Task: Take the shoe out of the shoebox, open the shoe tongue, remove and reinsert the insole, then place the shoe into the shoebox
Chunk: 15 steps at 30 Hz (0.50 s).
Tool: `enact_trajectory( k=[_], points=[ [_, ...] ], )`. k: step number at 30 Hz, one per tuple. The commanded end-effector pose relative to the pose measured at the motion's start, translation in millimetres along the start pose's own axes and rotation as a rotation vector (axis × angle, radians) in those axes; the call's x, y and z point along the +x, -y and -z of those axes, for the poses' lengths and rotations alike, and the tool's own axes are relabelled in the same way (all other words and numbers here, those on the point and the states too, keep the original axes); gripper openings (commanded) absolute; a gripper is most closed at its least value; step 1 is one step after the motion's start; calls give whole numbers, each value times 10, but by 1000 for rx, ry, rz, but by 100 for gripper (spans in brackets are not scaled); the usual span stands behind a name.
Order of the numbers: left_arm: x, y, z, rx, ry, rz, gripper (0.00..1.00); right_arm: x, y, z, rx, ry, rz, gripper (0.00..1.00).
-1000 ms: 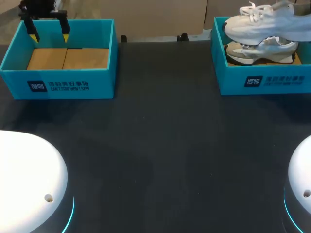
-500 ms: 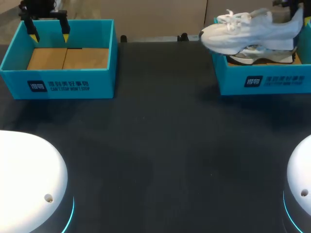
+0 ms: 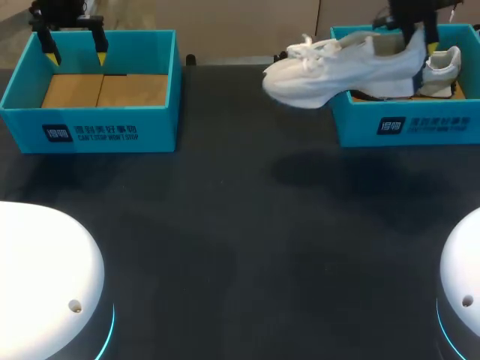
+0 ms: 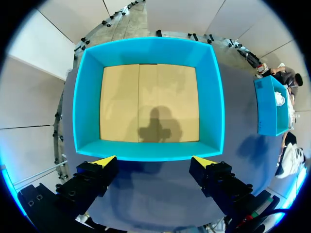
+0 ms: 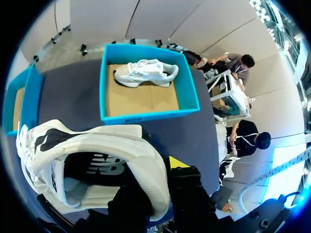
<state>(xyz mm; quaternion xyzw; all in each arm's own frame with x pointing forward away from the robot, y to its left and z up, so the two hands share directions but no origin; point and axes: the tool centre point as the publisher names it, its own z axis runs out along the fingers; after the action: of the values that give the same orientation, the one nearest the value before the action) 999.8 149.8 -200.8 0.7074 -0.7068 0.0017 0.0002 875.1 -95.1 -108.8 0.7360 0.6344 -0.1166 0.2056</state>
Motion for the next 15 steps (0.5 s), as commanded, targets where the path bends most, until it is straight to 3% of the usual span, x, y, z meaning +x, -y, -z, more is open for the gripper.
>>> enact_trajectory(
  k=[1, 15],
  points=[
    [0, 0, 3, -1, 1, 0, 100, 137, 246, 183, -29, 17, -2, 0],
    [0, 0, 3, -1, 1, 0, 100, 636, 990, 441, 21, -7, -30, 0]
  ],
)
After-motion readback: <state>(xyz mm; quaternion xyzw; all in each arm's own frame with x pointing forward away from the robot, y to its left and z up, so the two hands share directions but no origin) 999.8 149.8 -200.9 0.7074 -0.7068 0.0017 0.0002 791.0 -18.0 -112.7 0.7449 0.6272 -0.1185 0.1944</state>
